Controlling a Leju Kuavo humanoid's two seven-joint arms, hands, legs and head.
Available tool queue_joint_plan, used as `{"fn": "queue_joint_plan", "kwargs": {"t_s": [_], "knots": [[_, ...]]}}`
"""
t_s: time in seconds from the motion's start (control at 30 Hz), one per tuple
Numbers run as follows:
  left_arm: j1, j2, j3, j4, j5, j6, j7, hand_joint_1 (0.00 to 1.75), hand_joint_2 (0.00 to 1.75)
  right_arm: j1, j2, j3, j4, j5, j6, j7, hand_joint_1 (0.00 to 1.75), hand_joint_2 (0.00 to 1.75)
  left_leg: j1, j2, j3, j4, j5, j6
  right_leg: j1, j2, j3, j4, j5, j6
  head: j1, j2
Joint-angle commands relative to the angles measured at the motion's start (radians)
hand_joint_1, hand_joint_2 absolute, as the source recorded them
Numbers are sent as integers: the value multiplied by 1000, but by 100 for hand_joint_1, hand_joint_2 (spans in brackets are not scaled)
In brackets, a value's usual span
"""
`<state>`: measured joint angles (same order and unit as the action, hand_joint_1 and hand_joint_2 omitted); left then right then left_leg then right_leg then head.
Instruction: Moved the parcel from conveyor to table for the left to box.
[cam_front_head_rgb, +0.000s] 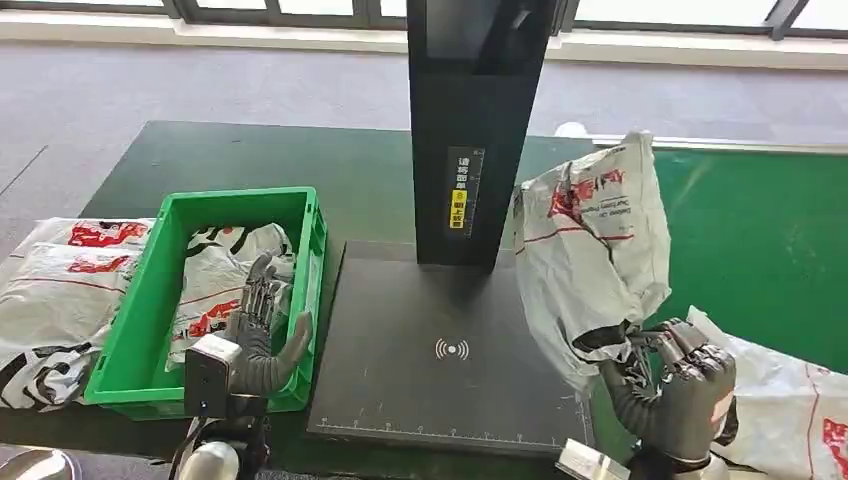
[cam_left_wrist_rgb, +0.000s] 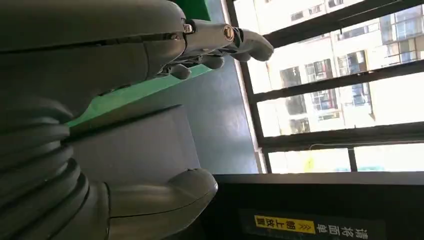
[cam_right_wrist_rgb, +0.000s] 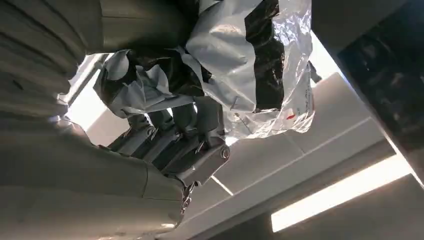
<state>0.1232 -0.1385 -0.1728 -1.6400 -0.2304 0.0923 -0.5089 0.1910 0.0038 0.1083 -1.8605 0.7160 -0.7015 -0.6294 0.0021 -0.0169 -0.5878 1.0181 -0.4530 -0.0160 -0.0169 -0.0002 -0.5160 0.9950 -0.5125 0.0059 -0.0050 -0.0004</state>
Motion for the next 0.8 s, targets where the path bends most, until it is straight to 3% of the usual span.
{"fn": "queue_joint_plan", "kwargs": {"t_s": [0.03, 0.07, 0.17, 0.23, 0.27, 0.37, 0.5, 0.53, 0.6, 0.8], "knots": [[-33, 6, 19, 43, -4, -5, 2, 0, 175, -31, -16, 94, 52, -45, 40, 40, 175, 175, 1, 3, 2, -2, 0, -1, 1, 1, 1, -2, 1, -1, 0, 0], [-44, 9, 14, 54, -4, -12, 2, 0, 175, -63, -30, 124, 99, -172, 165, 62, 175, 175, 0, 3, 3, -3, 1, -1, 1, 2, 2, -3, 1, -2, 0, 0], [-57, 6, 14, 72, -4, -10, 0, 0, 175, -101, -21, 109, 168, -195, 170, 29, 175, 175, 1, 4, 3, -2, 0, 0, 1, 3, 3, -3, 2, -1, 0, 0], [-72, 16, 2, 98, -1, -15, -1, 0, 175, -131, -13, 98, 252, -325, 324, 32, 175, 175, 1, 5, 4, -4, 1, -1, 1, 3, 4, -5, 3, -1, 0, 0], [-85, 22, -8, 127, 7, -20, -7, 0, 175, -169, -5, 91, 356, -457, 495, 43, 175, 175, 1, 3, 3, -3, 1, 0, 1, 2, 4, -4, 2, -1, 0, 0], [-120, 22, -25, 185, 19, -29, -21, 0, 175, -271, 58, 58, 650, -620, 731, 23, 175, 175, 2, 5, 6, -4, 1, 0, 2, 4, 5, -5, 3, -1, 0, 0], [-142, 16, -32, 201, 18, -24, -21, 0, 175, -288, 83, 58, 718, -614, 748, -9, 175, 175, 1, 9, 8, -13, 7, 0, 2, 6, 7, -13, 9, -3, 0, 0], [-153, 19, -37, 209, 19, -32, -16, 0, 175, -291, 88, 70, 738, -662, 855, 21, 175, 175, 2, 7, 8, -11, 6, -1, 2, 5, 7, -11, 7, -3, 0, 0], [-175, 27, -46, 228, 22, -34, -7, 0, 175, -308, 119, 101, 800, -652, 934, 27, 175, 175, 1, 2, 4, -4, 4, 0, 1, 1, 4, -4, 4, -1, 0, 0], [-179, 31, -48, 235, 25, -34, -2, 0, 175, -326, 126, 114, 836, -656, 969, 36, 175, 175, 1, 4, 4, -4, 3, 0, 1, 3, 3, -3, 4, -1, 0, 0]]}}
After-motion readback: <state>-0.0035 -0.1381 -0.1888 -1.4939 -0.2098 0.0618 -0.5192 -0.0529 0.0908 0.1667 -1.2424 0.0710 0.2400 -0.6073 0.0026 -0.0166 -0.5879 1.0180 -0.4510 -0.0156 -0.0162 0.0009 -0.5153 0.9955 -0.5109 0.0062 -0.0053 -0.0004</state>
